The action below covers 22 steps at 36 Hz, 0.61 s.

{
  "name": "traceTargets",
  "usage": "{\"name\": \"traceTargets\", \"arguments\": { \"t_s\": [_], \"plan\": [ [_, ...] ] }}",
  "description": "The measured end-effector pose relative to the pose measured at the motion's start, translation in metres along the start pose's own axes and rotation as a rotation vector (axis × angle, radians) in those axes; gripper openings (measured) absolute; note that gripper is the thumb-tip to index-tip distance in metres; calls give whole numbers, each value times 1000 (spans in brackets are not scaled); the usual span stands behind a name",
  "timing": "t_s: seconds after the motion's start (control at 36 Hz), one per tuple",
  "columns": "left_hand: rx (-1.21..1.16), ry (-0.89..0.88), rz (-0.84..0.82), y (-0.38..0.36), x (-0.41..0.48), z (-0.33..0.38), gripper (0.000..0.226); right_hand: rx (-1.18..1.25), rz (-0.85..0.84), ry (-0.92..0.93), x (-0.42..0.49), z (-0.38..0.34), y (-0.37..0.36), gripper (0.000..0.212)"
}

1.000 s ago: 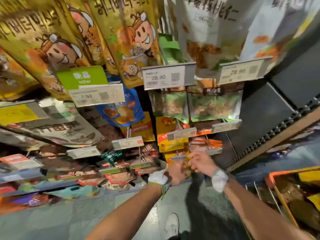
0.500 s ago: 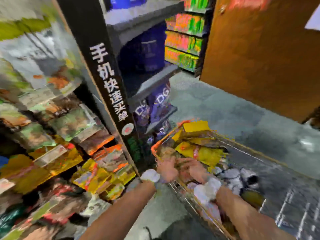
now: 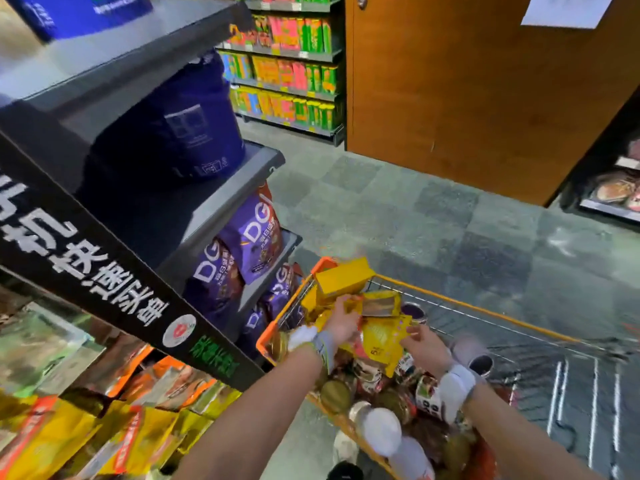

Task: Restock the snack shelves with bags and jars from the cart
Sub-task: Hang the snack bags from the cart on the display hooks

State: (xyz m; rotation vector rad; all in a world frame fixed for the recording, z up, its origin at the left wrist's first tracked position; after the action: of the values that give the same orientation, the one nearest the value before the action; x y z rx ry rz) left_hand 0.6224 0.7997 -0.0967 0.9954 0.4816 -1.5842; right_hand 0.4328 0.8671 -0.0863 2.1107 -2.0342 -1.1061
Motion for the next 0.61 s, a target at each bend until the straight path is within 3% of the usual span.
{"name": "traceTargets", "arguments": {
  "t_s": [0.06,0.14,0.22,0.28,0.33,0.39,0.42,0.47,0.56,0.61],
  "plan": [
    [-68,-7,-76,-4,7,22,49,-25,71,1,17,-5,0,41],
    [-167,24,-130,-10,25,39,53,-4,72,-51,27,-20,-4,17],
    [-315,146,-168,-16,53,45,49,-16,97,-28,51,-13,-21,20],
    [-296,198,-171,-19,66,46,42,-11,31,-81,75,21,-40,64],
    [-346,258,-188,-20,76,45,25,-62,15,-26,79,17,-44,87],
    [-333,255,-172,-24,88,45,10,-104,85,-30,69,-19,-36,70],
    [-332,252,-151,-25,93,42,12,-114,89,-65,69,-20,-35,60],
    [-302,261,-83,-27,101,33,24,-81,86,-164,69,-20,-31,61],
    [-327,303,-7,-30,107,25,31,14,92,-196,76,1,-35,86],
    [-322,346,16,-29,107,25,26,106,64,-249,106,72,-51,114]
  ]
}}
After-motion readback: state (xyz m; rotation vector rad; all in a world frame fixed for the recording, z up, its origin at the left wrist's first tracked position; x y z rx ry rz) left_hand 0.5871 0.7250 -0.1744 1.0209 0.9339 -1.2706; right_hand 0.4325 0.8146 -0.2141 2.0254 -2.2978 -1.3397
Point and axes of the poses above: each hand's wrist, its own x-axis towards the middle knuckle, its own y-axis out of the back of the hand, z = x × y, the point moved 1 cm from there along x, towards the middle knuckle, and after that the axes turned 12 degrees about y, right-handed, at the moved point
